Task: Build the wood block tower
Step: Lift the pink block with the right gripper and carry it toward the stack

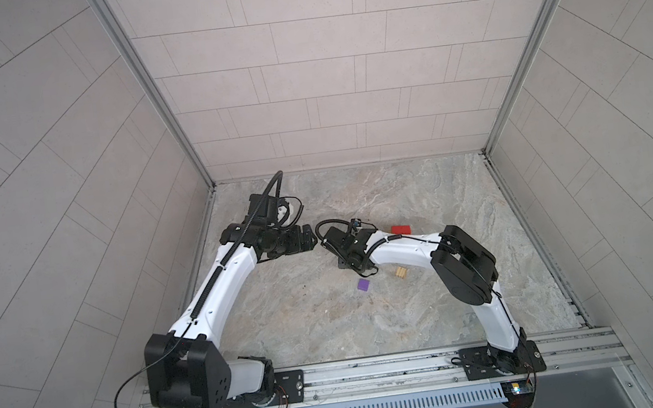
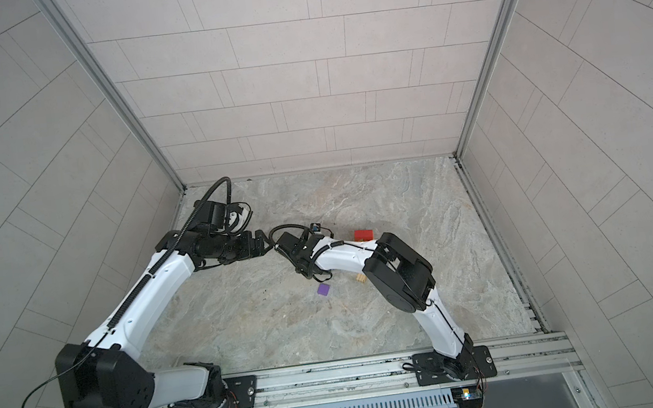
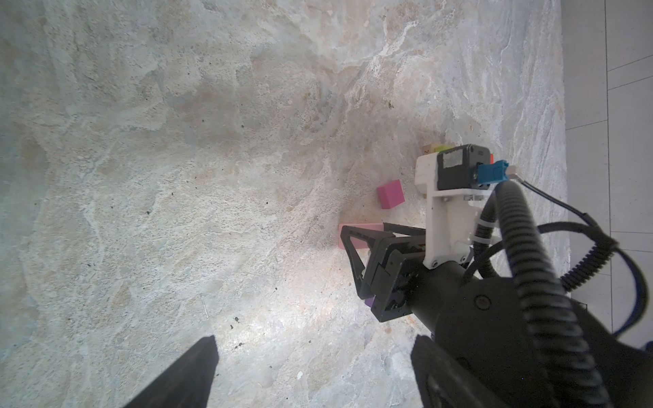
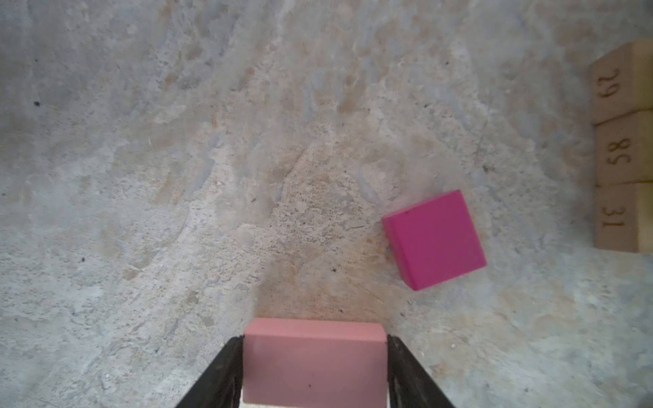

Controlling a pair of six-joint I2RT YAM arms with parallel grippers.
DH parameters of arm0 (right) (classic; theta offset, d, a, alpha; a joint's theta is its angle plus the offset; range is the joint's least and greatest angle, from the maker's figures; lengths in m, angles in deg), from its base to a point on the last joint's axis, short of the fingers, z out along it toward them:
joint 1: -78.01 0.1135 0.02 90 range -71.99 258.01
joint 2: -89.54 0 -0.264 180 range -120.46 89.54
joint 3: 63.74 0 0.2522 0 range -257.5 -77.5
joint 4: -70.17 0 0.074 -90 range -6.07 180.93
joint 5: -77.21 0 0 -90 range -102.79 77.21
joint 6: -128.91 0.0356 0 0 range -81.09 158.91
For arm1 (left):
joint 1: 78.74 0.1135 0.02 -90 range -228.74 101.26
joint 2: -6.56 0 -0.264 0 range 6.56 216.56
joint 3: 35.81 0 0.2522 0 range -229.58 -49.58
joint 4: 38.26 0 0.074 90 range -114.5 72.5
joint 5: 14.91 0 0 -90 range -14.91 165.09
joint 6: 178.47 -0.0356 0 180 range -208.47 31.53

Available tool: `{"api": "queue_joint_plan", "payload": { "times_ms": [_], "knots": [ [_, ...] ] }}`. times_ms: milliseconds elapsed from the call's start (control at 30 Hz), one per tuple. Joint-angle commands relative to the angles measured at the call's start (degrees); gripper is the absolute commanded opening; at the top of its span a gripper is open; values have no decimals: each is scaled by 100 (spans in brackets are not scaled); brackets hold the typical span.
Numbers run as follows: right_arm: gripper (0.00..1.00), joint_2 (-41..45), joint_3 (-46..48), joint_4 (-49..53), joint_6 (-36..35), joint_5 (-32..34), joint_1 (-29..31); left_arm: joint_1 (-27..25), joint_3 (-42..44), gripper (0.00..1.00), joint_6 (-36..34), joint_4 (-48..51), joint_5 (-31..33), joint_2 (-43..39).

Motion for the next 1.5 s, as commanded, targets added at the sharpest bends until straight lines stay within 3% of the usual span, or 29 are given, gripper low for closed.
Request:
{"api": "queue_joint_plan", "payload": {
  "times_ms": [0, 367, 767, 1067, 1467],
  "knots": [
    [59, -61, -48, 287, -101, 98, 38, 29, 51, 92, -4, 4, -58, -10],
    [59, 133, -65, 535, -685, -15, -23, 34, 56, 92, -4, -6, -93, -10],
    [66, 178, -105, 1039, -1387, -254, -95, 34, 69, 92, 8, -15, -120, 3],
    [74, 125, -136, 1064, -1408, -365, -121, 30, 69, 92, 12, -27, -132, 2],
    [72, 13, -259, 961, -1455, -546, -207, 32, 77, 92, 12, -23, -151, 9]
  ]
}}
